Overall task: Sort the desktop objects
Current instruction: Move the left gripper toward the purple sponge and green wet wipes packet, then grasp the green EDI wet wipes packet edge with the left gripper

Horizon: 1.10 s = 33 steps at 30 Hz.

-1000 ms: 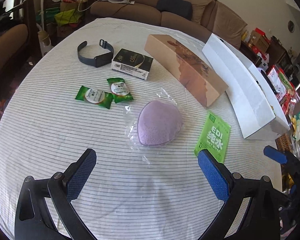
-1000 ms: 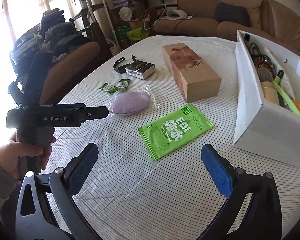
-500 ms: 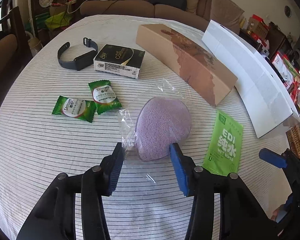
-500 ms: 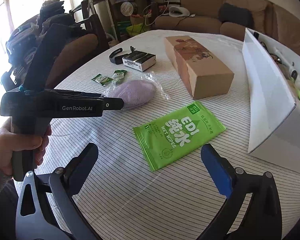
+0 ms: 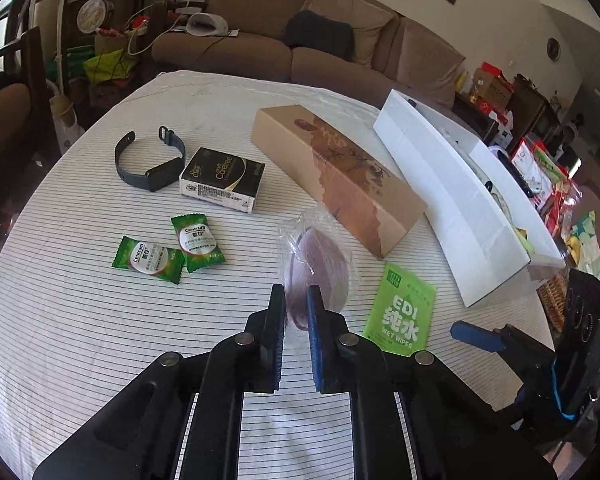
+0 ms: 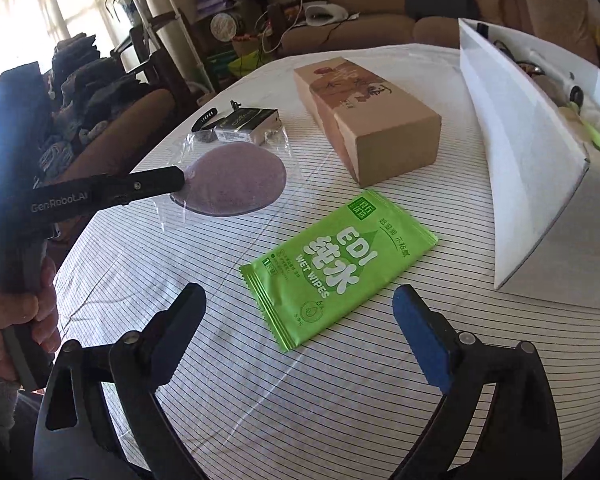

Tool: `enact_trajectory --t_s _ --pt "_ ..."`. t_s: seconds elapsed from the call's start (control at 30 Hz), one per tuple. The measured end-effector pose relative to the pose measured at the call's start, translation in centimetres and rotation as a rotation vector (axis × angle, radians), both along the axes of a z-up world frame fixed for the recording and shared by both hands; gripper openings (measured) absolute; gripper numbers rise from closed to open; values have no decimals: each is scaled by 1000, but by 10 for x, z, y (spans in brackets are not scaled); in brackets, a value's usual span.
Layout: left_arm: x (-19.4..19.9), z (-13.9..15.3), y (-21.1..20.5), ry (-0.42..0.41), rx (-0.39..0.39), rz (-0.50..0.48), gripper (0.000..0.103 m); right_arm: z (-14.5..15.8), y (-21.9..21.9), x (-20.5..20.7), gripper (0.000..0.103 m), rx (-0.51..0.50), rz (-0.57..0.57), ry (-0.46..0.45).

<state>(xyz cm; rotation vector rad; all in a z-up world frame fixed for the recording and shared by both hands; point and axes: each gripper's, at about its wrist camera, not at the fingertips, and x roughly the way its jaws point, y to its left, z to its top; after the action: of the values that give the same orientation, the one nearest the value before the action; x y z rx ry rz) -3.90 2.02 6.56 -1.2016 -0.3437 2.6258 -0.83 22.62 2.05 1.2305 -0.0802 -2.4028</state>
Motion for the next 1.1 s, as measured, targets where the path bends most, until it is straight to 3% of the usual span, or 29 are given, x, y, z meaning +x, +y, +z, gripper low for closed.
enact_trajectory --t_s 0.13,0.27,0.5,0.6,0.73,0.77,0.83,0.87,0.9,1.1 --pt "3 12 -9 29 29 10 10 -9 4 -9 92 18 -75 -37" --pt "0 11 -11 14 33 9 10 -15 4 -17 94 -29 -178 -72" --pt "0 4 -26 -11 22 56 10 -21 -32 -35 103 143 -307 -78" --pt "-1 1 -37 -26 33 83 10 -28 -51 -37 103 282 -296 -43" --pt "-1 -4 -44 -45 57 89 10 -28 -51 -32 100 273 -239 -16" --pt "-1 -5 -43 -49 55 86 10 -26 -49 -31 96 268 -220 -17" --pt "-2 -5 -42 -53 46 86 10 -19 -43 -28 70 232 -180 -16" --pt "-1 -4 -42 -52 43 90 10 -16 -39 -27 33 201 -154 -19" --pt "-1 -4 -42 -51 41 95 10 -14 -35 -26 10 182 -128 -31" --pt "1 -3 -43 -73 13 113 14 -14 -9 -11 15 131 -54 -101"
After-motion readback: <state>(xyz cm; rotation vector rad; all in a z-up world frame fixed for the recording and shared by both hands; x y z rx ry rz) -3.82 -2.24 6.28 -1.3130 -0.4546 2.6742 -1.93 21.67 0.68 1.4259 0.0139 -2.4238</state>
